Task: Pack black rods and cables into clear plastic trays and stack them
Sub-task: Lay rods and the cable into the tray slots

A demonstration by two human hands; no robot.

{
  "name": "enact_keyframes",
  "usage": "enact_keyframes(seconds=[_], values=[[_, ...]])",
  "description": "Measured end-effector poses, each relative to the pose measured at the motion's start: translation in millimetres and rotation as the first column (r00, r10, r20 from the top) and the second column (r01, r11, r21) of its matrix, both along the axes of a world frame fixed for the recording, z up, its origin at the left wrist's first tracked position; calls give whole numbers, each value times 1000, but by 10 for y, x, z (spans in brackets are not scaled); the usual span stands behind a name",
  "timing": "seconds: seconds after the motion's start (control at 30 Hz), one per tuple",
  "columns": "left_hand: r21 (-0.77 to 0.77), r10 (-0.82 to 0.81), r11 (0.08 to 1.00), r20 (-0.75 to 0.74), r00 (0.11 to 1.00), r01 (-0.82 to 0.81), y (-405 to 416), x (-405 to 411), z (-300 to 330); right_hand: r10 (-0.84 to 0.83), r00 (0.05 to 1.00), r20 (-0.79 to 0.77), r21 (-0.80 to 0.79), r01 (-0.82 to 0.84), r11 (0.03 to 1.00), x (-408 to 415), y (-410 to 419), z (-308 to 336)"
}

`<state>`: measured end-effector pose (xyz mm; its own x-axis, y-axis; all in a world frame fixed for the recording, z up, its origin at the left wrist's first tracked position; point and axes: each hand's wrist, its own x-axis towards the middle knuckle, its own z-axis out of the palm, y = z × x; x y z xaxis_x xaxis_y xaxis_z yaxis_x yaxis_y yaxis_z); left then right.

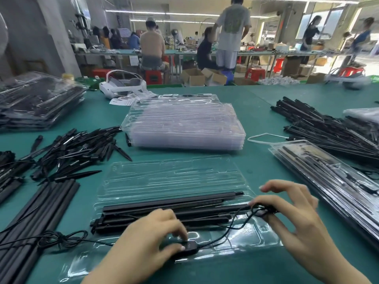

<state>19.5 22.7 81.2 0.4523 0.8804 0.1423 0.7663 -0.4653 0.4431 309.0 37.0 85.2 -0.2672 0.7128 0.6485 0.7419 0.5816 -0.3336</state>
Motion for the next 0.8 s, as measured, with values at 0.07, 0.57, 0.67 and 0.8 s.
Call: enact_keyframes(seconds=[0.07,0.57,0.67,0.8], values=[[-30,32,999,49,998,-31,-51,-15,-83,-35,999,-26,24,36,999,38,19,0],[159,-24,987,35,999,18,225,214,-211,-108,785,609,370,-161,915,605,216,-107],[133,-38,991,139,990,19,239,181,-265,-169,802,573,351,-54,935,545,230,-199],[149,-51,989,192,980,22,234,151,-306,-267,872,411,295,150,944,439,273,-222]])
